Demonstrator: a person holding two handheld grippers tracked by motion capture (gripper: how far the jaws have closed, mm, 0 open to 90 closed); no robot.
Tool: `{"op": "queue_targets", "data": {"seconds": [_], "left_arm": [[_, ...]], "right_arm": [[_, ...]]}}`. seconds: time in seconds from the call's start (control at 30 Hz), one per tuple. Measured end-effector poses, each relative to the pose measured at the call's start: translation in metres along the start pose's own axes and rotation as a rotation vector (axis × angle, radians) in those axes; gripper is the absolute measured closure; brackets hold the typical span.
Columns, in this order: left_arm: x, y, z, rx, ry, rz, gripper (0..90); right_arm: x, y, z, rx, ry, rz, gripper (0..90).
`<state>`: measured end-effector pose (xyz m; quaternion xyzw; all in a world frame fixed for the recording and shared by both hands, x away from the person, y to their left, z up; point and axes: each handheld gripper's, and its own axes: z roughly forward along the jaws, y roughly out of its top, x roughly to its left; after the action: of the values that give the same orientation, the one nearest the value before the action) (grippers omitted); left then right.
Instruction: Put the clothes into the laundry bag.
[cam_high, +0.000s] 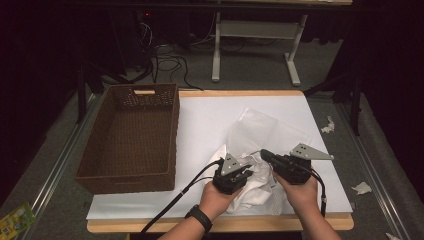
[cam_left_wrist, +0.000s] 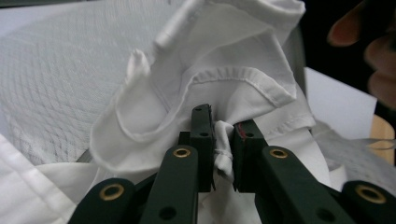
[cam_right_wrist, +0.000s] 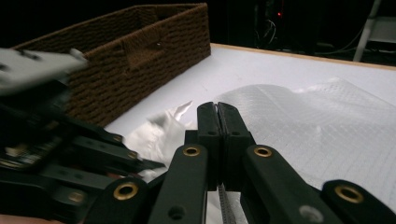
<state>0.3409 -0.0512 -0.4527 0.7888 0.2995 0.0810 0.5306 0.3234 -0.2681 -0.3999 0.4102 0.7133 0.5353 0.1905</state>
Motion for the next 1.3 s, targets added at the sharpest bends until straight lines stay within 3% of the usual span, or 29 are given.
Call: {"op": "queue_targets", "data": {"seconds": [0.13, 0.23, 0.27, 0.3, 0.33, 0.37, 0.4, 0.43, 0.53, 0.57, 0.7, 0.77, 0.8, 1.0, 1.23, 1.3], "left_arm": [[-0.001, 0.000, 0.007, 0.009, 0.002, -0.015, 78.7], [-0.001, 0.001, 0.005, -0.005, -0.007, -0.024, 64.0], [-0.002, 0.001, -0.004, -0.049, -0.031, -0.029, 58.1], [-0.002, 0.001, -0.004, -0.049, -0.031, -0.029, 54.7], [-0.002, 0.000, -0.019, -0.100, -0.030, -0.019, 50.3], [-0.002, 0.000, -0.019, -0.100, -0.030, -0.019, 47.5], [0.002, -0.002, -0.038, -0.139, -0.008, -0.008, 44.0], [0.002, -0.002, -0.038, -0.139, -0.008, -0.008, 41.0], [0.019, -0.011, -0.069, -0.182, 0.079, -0.005, 33.6], [0.028, -0.015, -0.075, -0.179, 0.121, -0.019, 31.2], [0.048, -0.031, -0.076, -0.146, 0.185, -0.082, 24.5], [0.051, -0.036, -0.071, -0.129, 0.203, -0.075, 24.0], [0.053, -0.038, -0.064, -0.102, 0.204, -0.080, 23.9], [0.060, -0.039, -0.055, -0.077, 0.211, -0.107, 23.8], [0.065, -0.041, -0.047, -0.031, 0.167, -0.127, 26.0], [0.067, -0.041, -0.046, -0.020, 0.144, -0.136, 31.2]], "right_arm": [[0.005, 0.003, -0.005, -0.019, 0.019, -0.010, 90.0], [0.007, 0.003, -0.005, -0.021, 0.023, -0.017, 90.0], [0.007, 0.002, -0.006, -0.017, 0.023, -0.020, 90.0], [0.007, 0.002, -0.006, -0.017, 0.023, -0.020, 90.0], [0.006, 0.001, -0.006, -0.017, 0.024, -0.010, 90.0], [0.006, 0.001, -0.006, -0.017, 0.024, -0.010, 90.0], [0.005, 0.000, -0.007, -0.017, 0.023, -0.009, 89.9], [0.005, 0.000, -0.007, -0.017, 0.023, -0.009, 89.9], [0.004, -0.001, -0.009, -0.014, 0.018, -0.013, 89.9], [0.005, -0.002, -0.008, -0.013, 0.018, -0.011, 89.9], [0.007, -0.002, -0.006, -0.005, 0.013, -0.019, 89.9], [0.007, -0.002, -0.005, -0.002, 0.013, -0.022, 89.9], [0.007, -0.002, -0.004, 0.000, 0.013, -0.022, 89.9], [0.007, -0.004, -0.005, 0.002, 0.015, -0.017, 89.9], [0.007, -0.004, -0.005, 0.002, 0.017, -0.021, 89.9], [0.007, -0.004, -0.005, 0.004, 0.016, -0.023, 89.9]]}}
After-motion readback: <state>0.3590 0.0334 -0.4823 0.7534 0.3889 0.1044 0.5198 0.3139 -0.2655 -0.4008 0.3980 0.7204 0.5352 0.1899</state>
